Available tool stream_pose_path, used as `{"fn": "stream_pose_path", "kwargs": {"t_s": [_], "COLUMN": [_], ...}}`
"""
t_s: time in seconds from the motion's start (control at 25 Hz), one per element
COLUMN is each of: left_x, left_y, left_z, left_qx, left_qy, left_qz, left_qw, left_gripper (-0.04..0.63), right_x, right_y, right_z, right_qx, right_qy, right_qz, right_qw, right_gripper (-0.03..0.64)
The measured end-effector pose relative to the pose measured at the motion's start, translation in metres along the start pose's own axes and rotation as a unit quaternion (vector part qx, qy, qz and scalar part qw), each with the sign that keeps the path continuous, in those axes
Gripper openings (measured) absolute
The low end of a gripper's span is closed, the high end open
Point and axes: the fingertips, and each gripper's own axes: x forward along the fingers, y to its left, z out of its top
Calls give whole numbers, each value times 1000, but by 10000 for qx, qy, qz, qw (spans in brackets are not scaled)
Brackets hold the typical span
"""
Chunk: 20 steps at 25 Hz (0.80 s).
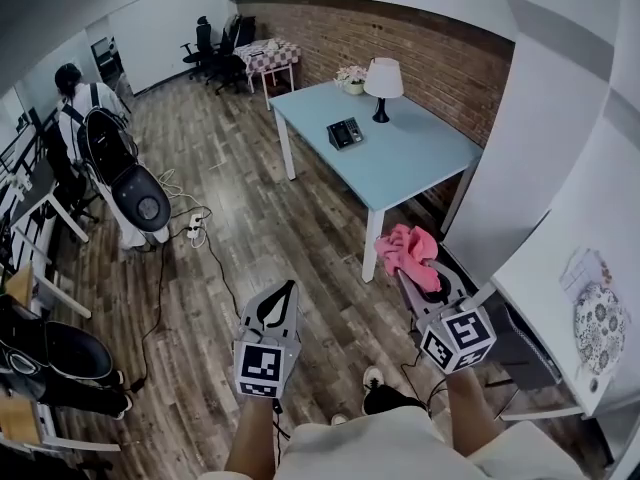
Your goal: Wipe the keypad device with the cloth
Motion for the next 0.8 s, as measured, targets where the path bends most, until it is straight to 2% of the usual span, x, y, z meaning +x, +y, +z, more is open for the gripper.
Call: {"fn": "stream_pose_path", "kwargs": {"t_s": [0.16,0.36,0.8], "left_x": [15,57,214], "left_y": [13,27,87], "left_z": [-4,-12,-10], "left_qx": [64,41,-316], "left_qy": [4,-45,-179], "left_qz": [34,-40,-39], "left_qw": [10000,10000,9993], "left_gripper": [25,23,21], "right_x": [21,63,200], "right_y": [-3,-33,-141], "right_z": [-3,-17,-24], "right_qx": [7,-30,-39], "right_qy": [19,121,150], "right_qz": [84,53,134], "right_qw": [10000,9999,9998], "right_gripper": [137,135,135]}}
